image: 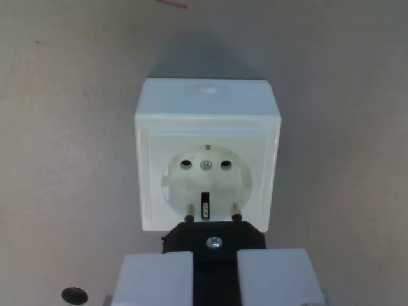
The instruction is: Move above the white socket
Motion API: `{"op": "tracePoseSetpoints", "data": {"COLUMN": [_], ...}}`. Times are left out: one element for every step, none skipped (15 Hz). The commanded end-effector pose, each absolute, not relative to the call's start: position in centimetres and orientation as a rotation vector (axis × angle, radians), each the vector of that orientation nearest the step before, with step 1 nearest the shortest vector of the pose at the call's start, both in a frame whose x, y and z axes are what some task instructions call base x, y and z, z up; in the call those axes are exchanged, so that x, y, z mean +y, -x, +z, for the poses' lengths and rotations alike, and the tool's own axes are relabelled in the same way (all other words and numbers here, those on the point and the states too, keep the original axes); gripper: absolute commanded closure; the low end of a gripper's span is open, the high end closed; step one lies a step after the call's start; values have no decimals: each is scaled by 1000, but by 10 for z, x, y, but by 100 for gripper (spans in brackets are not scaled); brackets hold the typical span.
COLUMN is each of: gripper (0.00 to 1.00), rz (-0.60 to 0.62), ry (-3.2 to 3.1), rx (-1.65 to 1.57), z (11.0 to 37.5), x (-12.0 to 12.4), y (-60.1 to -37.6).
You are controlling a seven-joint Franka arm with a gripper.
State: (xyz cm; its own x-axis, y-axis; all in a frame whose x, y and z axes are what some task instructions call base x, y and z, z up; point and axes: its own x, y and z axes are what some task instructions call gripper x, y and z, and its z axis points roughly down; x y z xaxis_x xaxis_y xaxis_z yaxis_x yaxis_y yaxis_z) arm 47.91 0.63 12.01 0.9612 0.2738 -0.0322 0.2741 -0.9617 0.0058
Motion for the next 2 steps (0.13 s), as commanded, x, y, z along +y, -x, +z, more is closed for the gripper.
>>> {"op": "tracePoseSetpoints", "data": {"gripper": [100, 100], "rz": [120, 121], "ry": [-3111, -3111], "rx": [489, 486], "z": [114, 113], "x": [3, 3], "y": [-475, -474]}}
